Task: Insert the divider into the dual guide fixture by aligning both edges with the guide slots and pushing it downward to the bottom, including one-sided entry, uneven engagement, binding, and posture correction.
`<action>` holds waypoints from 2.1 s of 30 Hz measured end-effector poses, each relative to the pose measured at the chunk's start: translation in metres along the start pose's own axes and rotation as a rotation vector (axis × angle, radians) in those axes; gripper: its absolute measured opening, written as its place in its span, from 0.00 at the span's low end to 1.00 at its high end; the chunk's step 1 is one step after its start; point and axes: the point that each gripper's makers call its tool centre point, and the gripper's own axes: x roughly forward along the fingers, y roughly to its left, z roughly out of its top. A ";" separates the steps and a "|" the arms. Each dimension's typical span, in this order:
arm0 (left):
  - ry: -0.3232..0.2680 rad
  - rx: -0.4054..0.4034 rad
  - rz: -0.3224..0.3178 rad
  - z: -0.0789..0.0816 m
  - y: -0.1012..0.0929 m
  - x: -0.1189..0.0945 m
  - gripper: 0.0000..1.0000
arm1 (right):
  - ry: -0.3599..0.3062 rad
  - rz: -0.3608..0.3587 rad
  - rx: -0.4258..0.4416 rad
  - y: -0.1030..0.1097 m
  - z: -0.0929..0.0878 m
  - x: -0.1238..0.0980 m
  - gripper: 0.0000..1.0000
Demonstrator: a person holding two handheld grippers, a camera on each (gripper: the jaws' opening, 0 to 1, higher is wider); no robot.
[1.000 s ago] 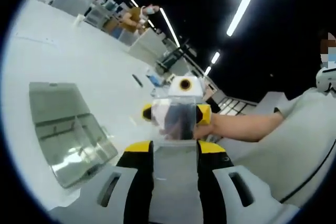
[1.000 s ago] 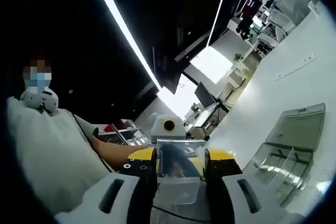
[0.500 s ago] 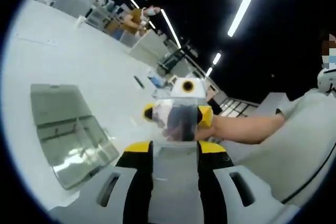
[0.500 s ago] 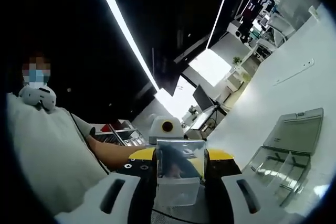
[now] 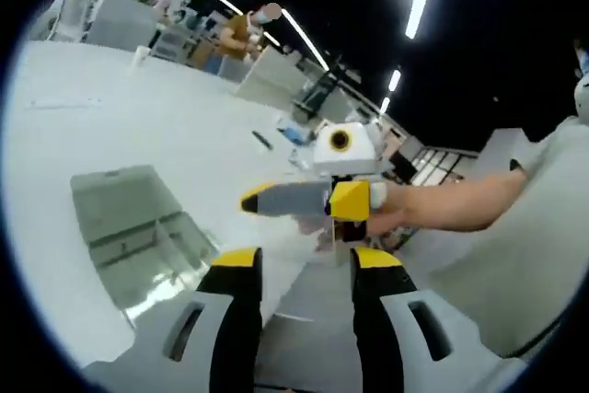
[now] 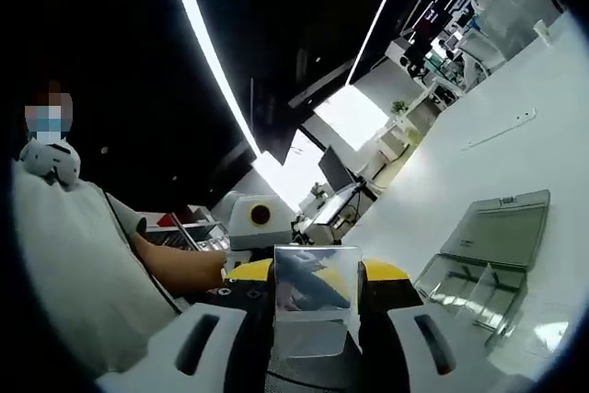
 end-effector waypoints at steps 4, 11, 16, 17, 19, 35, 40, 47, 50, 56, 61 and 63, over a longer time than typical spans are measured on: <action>-0.006 0.030 0.022 0.004 -0.002 0.001 0.37 | 0.004 -0.032 -0.005 -0.005 -0.001 -0.001 0.31; 0.047 0.123 0.141 -0.001 0.011 0.002 0.40 | 0.009 -0.102 0.008 -0.016 -0.003 -0.001 0.31; 0.096 0.163 0.216 -0.008 0.017 0.004 0.39 | 0.020 -0.158 0.013 -0.024 -0.007 0.000 0.31; 0.108 0.173 0.242 -0.009 0.019 0.004 0.39 | 0.021 -0.182 0.011 -0.027 -0.007 0.000 0.31; 0.117 0.178 0.260 -0.011 0.019 0.005 0.37 | 0.028 -0.202 0.013 -0.028 -0.008 0.001 0.31; 0.168 0.173 0.442 -0.020 0.036 0.001 0.19 | 0.072 -0.404 0.044 -0.042 -0.013 0.009 0.31; 0.169 0.163 0.491 -0.019 0.039 0.001 0.15 | 0.093 -0.472 0.037 -0.044 -0.015 0.009 0.31; 0.188 0.148 0.536 -0.022 0.046 0.003 0.11 | 0.109 -0.510 0.062 -0.044 -0.020 0.012 0.31; 0.197 0.146 0.551 -0.024 0.046 0.003 0.10 | 0.111 -0.528 0.066 -0.042 -0.022 0.014 0.31; 0.203 0.142 0.564 -0.025 0.046 0.003 0.07 | 0.105 -0.568 0.068 -0.043 -0.021 0.012 0.31; 0.199 0.140 0.568 -0.023 0.046 0.002 0.05 | 0.093 -0.592 0.078 -0.044 -0.021 0.010 0.31; 0.200 0.135 0.571 -0.023 0.046 0.002 0.04 | 0.097 -0.587 0.076 -0.043 -0.021 0.011 0.31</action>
